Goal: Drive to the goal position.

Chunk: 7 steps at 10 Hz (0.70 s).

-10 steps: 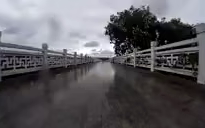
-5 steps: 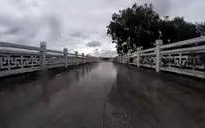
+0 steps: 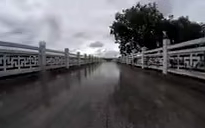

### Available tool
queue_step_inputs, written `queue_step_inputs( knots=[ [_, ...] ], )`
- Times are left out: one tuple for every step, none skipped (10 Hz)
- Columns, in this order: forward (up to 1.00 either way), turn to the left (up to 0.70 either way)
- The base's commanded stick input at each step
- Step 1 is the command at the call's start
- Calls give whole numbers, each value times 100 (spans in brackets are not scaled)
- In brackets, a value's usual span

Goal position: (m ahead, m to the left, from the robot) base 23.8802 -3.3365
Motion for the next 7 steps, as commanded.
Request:
queue_step_inputs(
  knots=[
    [55, 0],
    [54, 0],
    [54, 0],
    [54, 0],
    [54, 0],
    [55, 0],
    [55, 0]
  ],
)
